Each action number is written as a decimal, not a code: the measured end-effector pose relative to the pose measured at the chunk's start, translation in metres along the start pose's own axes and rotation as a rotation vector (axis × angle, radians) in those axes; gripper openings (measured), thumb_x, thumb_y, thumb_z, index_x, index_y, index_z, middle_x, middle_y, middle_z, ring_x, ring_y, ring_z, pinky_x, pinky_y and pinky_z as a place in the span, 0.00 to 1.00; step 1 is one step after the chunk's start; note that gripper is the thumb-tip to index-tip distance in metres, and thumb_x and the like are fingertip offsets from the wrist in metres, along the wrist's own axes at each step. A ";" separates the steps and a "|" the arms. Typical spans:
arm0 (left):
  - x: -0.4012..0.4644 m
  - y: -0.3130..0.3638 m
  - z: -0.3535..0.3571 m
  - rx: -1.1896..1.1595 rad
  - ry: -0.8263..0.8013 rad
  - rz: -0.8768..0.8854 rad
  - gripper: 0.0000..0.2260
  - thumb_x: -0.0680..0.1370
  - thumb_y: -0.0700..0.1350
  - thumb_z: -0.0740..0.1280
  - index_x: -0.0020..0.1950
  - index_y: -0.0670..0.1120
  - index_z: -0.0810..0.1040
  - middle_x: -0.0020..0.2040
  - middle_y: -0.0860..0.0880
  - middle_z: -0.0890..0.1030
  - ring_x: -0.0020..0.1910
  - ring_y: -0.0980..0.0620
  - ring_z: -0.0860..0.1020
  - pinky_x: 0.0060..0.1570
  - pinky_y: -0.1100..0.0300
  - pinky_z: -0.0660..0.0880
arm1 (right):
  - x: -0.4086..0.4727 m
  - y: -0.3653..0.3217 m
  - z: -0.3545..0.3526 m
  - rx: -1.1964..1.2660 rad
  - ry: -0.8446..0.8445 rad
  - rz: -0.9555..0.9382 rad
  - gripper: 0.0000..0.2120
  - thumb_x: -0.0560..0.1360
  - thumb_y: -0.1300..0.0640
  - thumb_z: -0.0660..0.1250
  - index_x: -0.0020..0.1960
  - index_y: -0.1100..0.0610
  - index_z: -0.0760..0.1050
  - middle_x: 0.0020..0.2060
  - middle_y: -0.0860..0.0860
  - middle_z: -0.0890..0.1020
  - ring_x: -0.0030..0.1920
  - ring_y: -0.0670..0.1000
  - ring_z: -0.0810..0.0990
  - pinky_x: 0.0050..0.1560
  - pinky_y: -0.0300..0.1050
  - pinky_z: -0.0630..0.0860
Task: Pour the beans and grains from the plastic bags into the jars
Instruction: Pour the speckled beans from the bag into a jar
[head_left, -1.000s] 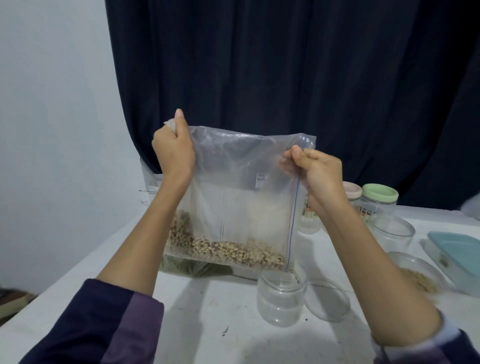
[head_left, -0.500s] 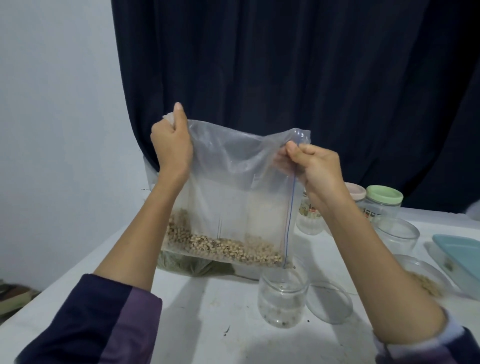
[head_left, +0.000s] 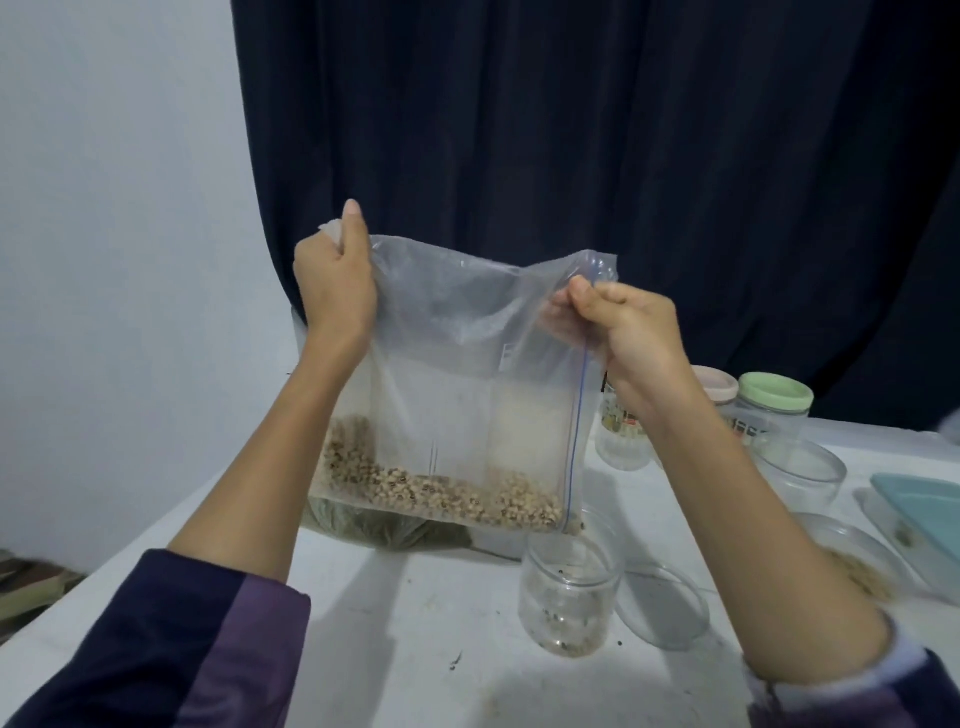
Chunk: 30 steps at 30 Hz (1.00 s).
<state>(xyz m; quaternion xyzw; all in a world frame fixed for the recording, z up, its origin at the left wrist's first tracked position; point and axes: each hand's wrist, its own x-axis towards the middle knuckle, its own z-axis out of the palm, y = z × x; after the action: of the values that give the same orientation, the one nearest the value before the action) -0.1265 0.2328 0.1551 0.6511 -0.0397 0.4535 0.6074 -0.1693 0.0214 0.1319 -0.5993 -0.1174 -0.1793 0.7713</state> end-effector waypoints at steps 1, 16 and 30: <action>0.000 0.000 -0.001 -0.005 0.006 -0.001 0.23 0.82 0.47 0.57 0.28 0.48 0.55 0.17 0.58 0.61 0.21 0.59 0.61 0.28 0.64 0.58 | 0.000 0.000 0.000 -0.002 -0.003 0.004 0.08 0.77 0.64 0.66 0.41 0.64 0.80 0.33 0.54 0.84 0.38 0.52 0.85 0.50 0.45 0.82; 0.004 -0.005 -0.012 -0.019 0.069 -0.042 0.23 0.82 0.48 0.57 0.29 0.48 0.55 0.18 0.57 0.60 0.22 0.59 0.59 0.27 0.65 0.58 | 0.003 0.002 -0.003 0.036 0.010 0.000 0.08 0.77 0.63 0.66 0.41 0.65 0.79 0.33 0.55 0.83 0.37 0.52 0.83 0.48 0.44 0.82; 0.004 -0.005 -0.015 -0.041 0.107 -0.048 0.23 0.82 0.48 0.57 0.29 0.48 0.54 0.18 0.58 0.59 0.21 0.59 0.60 0.25 0.68 0.58 | 0.000 0.000 0.003 0.013 -0.021 0.008 0.09 0.77 0.63 0.66 0.41 0.64 0.79 0.32 0.55 0.83 0.38 0.53 0.84 0.47 0.45 0.82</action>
<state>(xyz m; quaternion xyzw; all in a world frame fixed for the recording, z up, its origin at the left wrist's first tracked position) -0.1293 0.2482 0.1512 0.6143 -0.0008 0.4720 0.6324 -0.1695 0.0241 0.1321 -0.5966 -0.1244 -0.1692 0.7745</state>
